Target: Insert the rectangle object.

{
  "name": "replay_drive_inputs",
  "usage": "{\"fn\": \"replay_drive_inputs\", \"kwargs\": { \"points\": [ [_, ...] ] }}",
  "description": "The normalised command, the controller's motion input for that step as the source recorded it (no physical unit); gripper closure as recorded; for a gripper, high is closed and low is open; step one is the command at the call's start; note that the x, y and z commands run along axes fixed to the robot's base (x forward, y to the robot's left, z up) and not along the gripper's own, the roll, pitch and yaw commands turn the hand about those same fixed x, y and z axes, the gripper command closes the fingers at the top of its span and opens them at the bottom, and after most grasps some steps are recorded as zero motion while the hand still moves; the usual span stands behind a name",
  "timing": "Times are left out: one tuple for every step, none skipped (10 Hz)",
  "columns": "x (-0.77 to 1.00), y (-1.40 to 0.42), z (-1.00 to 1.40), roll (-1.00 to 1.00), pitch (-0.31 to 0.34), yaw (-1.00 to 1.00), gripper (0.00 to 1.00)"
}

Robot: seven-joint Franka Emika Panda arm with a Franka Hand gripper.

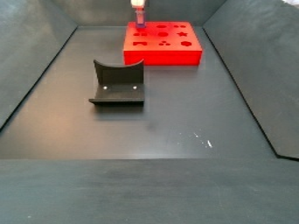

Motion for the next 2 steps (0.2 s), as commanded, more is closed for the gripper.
{"fn": "replay_drive_inputs", "kwargs": {
  "points": [
    [0.01, 0.0, 0.0, 0.0, 0.007, 0.0, 1.0],
    [0.0, 0.0, 0.0, 0.0, 0.0, 0.0, 1.0]
  ]
}}
